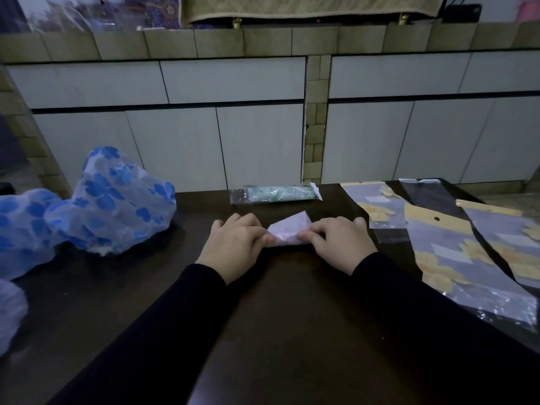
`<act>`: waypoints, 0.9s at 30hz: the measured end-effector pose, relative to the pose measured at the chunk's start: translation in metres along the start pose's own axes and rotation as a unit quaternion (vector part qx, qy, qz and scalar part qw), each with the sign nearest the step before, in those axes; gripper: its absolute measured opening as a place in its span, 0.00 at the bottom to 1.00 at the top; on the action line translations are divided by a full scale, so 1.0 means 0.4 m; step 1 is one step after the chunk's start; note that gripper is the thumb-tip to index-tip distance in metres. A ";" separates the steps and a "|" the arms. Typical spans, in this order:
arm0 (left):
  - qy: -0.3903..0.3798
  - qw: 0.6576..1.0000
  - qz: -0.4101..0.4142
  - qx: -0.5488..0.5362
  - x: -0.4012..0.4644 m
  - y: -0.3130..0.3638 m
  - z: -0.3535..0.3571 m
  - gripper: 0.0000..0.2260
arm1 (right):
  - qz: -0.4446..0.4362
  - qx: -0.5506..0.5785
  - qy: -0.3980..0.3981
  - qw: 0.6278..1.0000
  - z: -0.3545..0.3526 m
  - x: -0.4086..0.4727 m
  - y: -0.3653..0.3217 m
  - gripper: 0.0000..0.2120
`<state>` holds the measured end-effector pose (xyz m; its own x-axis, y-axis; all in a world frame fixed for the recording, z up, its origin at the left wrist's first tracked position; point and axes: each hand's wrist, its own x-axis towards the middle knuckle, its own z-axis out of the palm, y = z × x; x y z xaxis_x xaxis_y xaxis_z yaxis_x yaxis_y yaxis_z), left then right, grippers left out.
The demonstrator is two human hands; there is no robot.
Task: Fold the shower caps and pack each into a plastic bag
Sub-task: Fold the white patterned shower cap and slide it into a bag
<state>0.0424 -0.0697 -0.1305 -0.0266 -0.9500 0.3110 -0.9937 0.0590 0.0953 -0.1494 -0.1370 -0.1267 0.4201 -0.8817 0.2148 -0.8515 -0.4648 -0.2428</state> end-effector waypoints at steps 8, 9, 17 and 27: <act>-0.008 0.998 -0.050 -0.028 0.033 0.018 -0.002 0.10 | 0.087 0.062 -0.008 0.994 0.007 0.017 0.001 0.16; 0.010 0.998 -0.049 -0.036 0.032 0.016 0.002 0.09 | 0.091 0.054 0.007 0.994 0.011 0.015 -0.001 0.16; 0.089 0.993 0.076 0.009 0.021 0.014 0.016 0.18 | -0.042 -0.012 0.158 0.986 0.023 -0.006 -0.012 0.07; 0.018 0.999 -0.001 -0.035 0.011 0.016 0.020 0.18 | -0.012 -0.021 0.043 0.999 0.009 -0.025 0.007 0.17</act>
<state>0.0352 -0.0760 -0.1360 -0.0199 -0.9383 0.3453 -0.9835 0.0805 0.1621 -0.1550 -0.1297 -0.1331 0.4138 -0.8589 0.3018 -0.8543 -0.4809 -0.1971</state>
